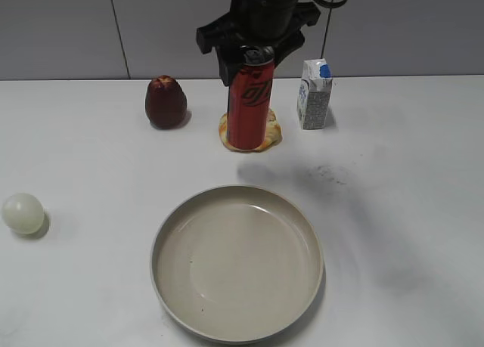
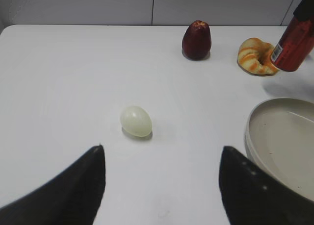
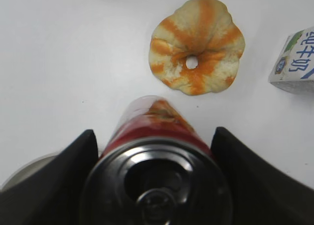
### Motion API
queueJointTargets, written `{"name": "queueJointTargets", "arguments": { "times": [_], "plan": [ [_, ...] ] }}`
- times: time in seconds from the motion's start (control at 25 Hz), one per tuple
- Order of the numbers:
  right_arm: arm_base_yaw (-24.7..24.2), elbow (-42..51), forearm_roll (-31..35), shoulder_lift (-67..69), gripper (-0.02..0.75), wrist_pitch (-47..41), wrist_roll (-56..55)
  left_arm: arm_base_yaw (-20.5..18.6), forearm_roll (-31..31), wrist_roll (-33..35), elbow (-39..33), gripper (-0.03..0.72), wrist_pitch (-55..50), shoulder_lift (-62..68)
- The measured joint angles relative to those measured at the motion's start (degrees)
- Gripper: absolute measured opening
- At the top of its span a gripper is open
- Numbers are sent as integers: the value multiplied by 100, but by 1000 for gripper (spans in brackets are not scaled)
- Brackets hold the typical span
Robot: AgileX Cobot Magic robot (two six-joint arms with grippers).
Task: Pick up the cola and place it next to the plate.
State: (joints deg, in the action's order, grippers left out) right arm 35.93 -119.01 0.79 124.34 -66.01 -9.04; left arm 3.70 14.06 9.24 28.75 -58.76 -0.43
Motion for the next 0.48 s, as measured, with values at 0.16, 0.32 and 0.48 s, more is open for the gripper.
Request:
{"name": "queueJointTargets", "arguments": {
  "times": [0.16,0.32,0.48],
  "plan": [
    [0,0,95,148,512,-6,0,0,0,0,0,552,0,0],
    [44,0,247,394,512,-11,-11,0,0,0,0,552,0,0],
    [65,10,296,500,512,-29,-11,0,0,0,0,552,0,0]
  ]
}}
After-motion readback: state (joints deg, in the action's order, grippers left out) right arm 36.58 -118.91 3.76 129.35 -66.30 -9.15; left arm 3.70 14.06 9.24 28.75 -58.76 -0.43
